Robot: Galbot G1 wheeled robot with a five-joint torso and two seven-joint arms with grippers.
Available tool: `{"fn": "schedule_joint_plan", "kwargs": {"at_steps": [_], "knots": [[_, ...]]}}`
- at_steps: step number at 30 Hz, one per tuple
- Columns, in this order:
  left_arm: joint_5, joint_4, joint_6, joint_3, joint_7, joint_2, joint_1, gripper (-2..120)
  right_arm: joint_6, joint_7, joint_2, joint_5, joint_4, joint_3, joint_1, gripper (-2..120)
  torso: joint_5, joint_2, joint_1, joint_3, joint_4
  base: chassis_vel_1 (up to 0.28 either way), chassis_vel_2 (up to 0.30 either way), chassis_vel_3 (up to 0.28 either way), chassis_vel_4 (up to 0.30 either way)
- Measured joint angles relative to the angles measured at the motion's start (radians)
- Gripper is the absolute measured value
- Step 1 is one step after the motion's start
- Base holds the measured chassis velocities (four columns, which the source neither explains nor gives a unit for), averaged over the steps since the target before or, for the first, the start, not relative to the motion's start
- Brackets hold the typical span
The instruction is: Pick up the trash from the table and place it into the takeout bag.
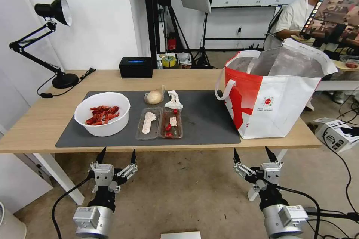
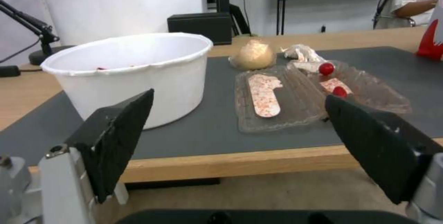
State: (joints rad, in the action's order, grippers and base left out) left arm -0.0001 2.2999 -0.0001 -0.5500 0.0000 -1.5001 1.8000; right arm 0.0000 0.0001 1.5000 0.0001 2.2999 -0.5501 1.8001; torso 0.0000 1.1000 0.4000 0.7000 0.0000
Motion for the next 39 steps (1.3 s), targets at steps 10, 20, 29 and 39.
{"fn": "schedule_joint_plan", "kwargs": {"at_steps": [10, 20, 29, 39], "knots": [[0.000, 0.000, 0.000, 0.000, 0.000, 0.000, 0.000, 100, 0.000, 0.000, 0.000, 0.000, 0.000, 0.000, 0.000, 100, 0.0000, 0.000, 0.000, 0.000, 0.0000, 0.000, 0.000, 0.000, 0.000], [0.000, 0.000, 0.000, 0.000, 0.000, 0.000, 0.000, 100, -0.013, 0.001, -0.015, 0.017, 0.001, -0.002, -0.006, 100, 0.0001, 0.000, 0.000, 0.000, -0.0002, 0.000, 0.000, 0.000, 0.000], [-0.202, 0.069, 0.155, 0.011, -0.115, 0.028, -0.065, 100, -0.225, 0.047, -0.245, 0.274, 0.047, -0.059, -0.116, 100, 0.0002, 0.000, 0.000, 0.000, 0.0001, 0.000, 0.000, 0.000, 0.000], [-0.358, 0.100, 0.245, 0.024, -0.168, 0.064, -0.112, 100, -0.411, 0.085, -0.449, 0.497, 0.077, -0.104, -0.223, 100, 0.0000, 0.000, 0.000, 0.000, 0.0002, 0.000, 0.000, 0.000, 0.000]]}}
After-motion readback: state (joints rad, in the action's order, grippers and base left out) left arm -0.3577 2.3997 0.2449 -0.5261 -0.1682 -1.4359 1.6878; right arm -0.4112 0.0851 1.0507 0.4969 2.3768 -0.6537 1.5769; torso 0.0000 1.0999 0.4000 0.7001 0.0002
